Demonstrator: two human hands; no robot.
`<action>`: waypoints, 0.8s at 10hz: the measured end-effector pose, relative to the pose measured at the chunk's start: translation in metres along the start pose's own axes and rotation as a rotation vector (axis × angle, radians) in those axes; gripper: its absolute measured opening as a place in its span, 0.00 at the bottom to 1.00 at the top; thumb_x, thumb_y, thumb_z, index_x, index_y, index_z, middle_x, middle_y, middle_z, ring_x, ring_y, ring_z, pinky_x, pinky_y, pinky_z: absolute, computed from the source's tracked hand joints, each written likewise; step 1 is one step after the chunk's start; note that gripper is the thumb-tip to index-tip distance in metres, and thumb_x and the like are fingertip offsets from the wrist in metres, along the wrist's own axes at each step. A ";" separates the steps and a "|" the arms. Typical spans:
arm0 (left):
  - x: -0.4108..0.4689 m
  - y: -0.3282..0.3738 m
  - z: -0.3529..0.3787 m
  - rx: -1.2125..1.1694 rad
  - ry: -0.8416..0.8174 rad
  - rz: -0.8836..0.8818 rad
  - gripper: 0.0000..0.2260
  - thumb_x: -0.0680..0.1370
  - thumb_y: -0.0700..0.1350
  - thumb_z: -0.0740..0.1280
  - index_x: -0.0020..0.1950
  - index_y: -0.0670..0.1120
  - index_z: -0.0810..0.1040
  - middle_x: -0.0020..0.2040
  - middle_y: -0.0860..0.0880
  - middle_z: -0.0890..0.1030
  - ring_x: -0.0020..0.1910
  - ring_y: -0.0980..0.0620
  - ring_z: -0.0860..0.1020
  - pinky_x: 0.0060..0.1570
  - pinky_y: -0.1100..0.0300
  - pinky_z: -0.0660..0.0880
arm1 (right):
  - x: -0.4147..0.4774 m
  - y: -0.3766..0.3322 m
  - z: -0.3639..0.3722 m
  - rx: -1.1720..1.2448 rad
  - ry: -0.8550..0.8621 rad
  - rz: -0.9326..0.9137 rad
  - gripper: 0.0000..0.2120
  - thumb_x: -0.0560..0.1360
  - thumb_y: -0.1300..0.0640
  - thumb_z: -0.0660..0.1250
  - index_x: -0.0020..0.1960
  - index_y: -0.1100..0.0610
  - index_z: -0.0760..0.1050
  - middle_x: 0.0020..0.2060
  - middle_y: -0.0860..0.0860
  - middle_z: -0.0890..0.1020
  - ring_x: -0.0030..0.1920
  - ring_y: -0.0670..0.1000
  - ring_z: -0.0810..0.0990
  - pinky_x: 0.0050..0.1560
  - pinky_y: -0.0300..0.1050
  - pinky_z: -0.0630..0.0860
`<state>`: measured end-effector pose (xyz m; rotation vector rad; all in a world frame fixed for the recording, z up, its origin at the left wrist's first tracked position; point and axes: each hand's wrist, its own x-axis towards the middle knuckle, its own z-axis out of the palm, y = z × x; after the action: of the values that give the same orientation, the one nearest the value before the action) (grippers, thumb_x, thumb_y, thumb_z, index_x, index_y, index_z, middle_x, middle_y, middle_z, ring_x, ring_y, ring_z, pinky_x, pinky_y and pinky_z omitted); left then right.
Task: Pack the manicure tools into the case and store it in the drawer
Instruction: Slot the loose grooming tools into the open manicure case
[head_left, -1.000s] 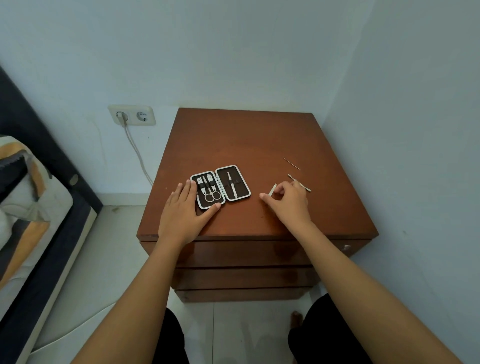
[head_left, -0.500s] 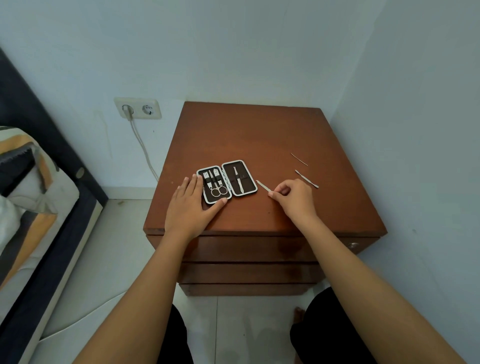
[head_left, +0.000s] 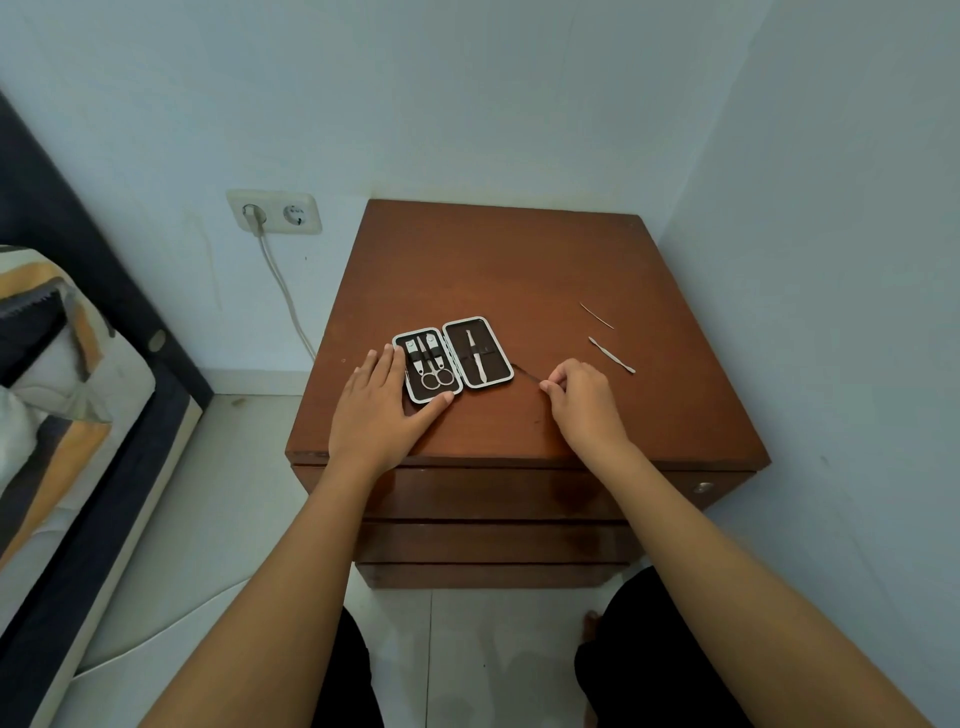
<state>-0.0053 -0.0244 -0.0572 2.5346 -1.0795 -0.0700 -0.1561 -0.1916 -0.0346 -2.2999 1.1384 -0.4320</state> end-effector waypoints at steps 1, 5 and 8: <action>0.000 0.000 0.000 -0.001 0.000 0.000 0.40 0.74 0.69 0.53 0.77 0.46 0.49 0.79 0.49 0.52 0.77 0.51 0.48 0.75 0.53 0.47 | -0.004 0.001 -0.003 0.164 0.086 -0.001 0.02 0.75 0.61 0.65 0.43 0.58 0.74 0.40 0.52 0.76 0.42 0.51 0.74 0.41 0.41 0.68; 0.000 0.000 0.000 -0.002 0.004 0.001 0.40 0.74 0.69 0.53 0.77 0.46 0.49 0.79 0.49 0.52 0.77 0.51 0.48 0.75 0.53 0.47 | -0.015 -0.041 0.030 0.214 -0.006 -0.119 0.07 0.75 0.59 0.66 0.50 0.57 0.82 0.47 0.57 0.78 0.42 0.50 0.77 0.45 0.35 0.68; 0.000 -0.001 0.002 0.001 0.012 0.001 0.40 0.74 0.69 0.53 0.77 0.46 0.49 0.78 0.49 0.52 0.77 0.51 0.48 0.75 0.54 0.46 | -0.024 -0.055 0.033 -0.070 -0.110 -0.253 0.17 0.78 0.54 0.59 0.66 0.58 0.71 0.54 0.57 0.69 0.53 0.56 0.73 0.52 0.50 0.72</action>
<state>-0.0051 -0.0251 -0.0593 2.5325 -1.0760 -0.0545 -0.1196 -0.1342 -0.0299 -2.5069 0.8244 -0.3579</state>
